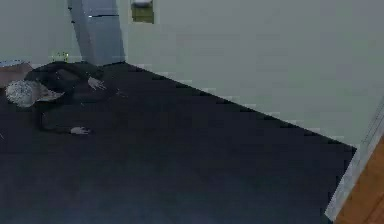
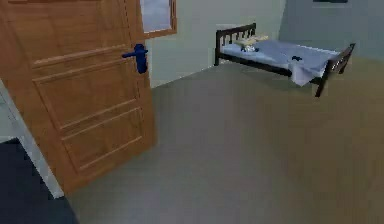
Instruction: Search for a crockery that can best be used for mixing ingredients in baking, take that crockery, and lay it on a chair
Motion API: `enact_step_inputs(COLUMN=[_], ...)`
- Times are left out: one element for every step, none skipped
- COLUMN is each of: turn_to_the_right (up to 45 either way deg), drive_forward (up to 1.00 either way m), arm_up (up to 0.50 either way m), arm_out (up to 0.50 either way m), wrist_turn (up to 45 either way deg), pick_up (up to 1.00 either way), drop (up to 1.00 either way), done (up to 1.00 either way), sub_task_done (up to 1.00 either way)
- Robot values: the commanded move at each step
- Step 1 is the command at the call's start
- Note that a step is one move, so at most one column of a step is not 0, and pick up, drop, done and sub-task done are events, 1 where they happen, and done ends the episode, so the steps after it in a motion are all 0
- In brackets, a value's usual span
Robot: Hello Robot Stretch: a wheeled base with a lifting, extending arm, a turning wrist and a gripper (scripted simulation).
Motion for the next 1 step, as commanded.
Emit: enact_step_inputs(turn_to_the_right=[45.0], drive_forward=[0.00], arm_up=[0.00], arm_out=[0.00], wrist_turn=[0.0], pick_up=[0.00], drop=[0.00], done=[0.00], sub_task_done=[0.00])
